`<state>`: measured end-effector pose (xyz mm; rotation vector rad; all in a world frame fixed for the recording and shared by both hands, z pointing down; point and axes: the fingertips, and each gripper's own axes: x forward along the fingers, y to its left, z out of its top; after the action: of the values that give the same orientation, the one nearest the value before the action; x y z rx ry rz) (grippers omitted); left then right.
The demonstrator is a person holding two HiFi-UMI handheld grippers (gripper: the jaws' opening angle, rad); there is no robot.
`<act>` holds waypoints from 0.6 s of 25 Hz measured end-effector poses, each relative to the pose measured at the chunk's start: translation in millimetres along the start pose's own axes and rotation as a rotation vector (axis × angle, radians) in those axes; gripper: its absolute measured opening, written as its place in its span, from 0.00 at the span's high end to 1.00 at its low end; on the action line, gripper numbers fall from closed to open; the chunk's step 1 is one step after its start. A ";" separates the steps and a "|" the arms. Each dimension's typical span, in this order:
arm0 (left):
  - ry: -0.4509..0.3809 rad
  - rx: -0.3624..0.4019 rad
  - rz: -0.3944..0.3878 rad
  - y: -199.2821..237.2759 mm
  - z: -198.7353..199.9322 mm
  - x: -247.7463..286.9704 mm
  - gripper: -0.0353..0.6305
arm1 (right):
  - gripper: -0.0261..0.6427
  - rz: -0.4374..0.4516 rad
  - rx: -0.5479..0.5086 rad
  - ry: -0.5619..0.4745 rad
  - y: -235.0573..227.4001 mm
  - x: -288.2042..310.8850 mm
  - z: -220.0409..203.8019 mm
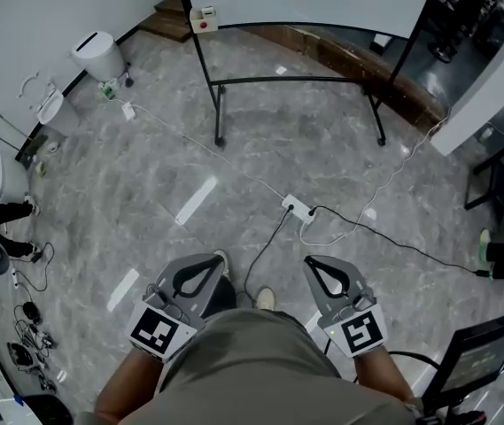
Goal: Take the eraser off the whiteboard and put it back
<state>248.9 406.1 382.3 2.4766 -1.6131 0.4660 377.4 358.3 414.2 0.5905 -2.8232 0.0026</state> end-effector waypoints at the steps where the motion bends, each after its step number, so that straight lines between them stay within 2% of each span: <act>1: -0.006 0.000 0.001 2.6 1.1 2.1 0.94 | 0.96 0.001 -0.003 0.004 -1.6 2.5 -0.1; 7: -0.018 -0.015 0.012 31.5 -0.9 16.1 0.94 | 0.96 0.008 -0.031 0.022 -12.8 29.7 4.2; 15: -0.064 -0.036 -0.016 111.0 -3.6 46.9 0.94 | 0.96 -0.017 -0.047 0.059 -35.9 102.5 24.3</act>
<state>164.7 321.0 396.6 2.5001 -1.6093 0.3553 294.8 283.6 414.5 0.5938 -2.7536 -0.0487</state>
